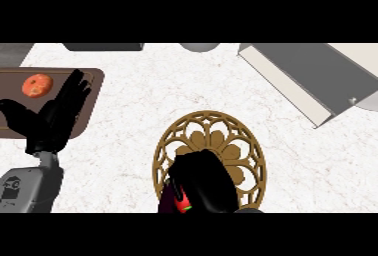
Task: Pick the tomato from the placemat and place it in the tiered shelf
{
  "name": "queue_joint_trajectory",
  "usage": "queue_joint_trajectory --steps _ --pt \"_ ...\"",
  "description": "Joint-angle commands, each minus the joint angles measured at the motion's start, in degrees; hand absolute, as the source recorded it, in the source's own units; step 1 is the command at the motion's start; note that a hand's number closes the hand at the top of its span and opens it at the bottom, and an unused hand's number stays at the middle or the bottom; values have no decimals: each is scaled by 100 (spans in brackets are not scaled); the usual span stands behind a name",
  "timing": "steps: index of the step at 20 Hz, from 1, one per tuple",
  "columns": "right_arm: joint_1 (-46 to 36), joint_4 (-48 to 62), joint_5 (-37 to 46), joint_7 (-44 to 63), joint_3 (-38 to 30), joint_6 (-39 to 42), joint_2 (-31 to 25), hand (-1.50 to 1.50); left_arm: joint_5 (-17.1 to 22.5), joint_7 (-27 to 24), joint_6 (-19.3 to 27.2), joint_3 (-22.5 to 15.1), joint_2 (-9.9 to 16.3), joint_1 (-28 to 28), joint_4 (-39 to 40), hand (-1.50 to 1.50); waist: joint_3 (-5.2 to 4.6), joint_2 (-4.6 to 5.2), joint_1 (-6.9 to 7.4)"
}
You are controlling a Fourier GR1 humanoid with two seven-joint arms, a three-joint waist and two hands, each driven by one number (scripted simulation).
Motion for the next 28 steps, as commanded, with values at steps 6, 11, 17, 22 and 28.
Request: queue_joint_trajectory --steps 6,11,17,22,28 --pt "-723 -2412 -165 1784 -287 -521 44 150 31 21 -42 112 60 -59 40 0 -3 2 -28" --pt "-1995 -2351 -694 2504 -1647 -104 45 150 18 87 -94 122 94 -174 43 0 -4 29 43" --pt "-2763 -2177 -875 2401 -3026 845 -472 150 -223 -241 101 -162 -321 159 -4 0 -2 30 30" --pt "-3058 -1632 -1358 2173 -4109 1045 -969 150 -102 -19 -13 -31 -196 -14 93 0 1 35 19" --pt "-3418 -1034 -1823 2010 -5024 1311 -1583 150 -7 87 -121 94 -71 40 -190 0 0 24 36"
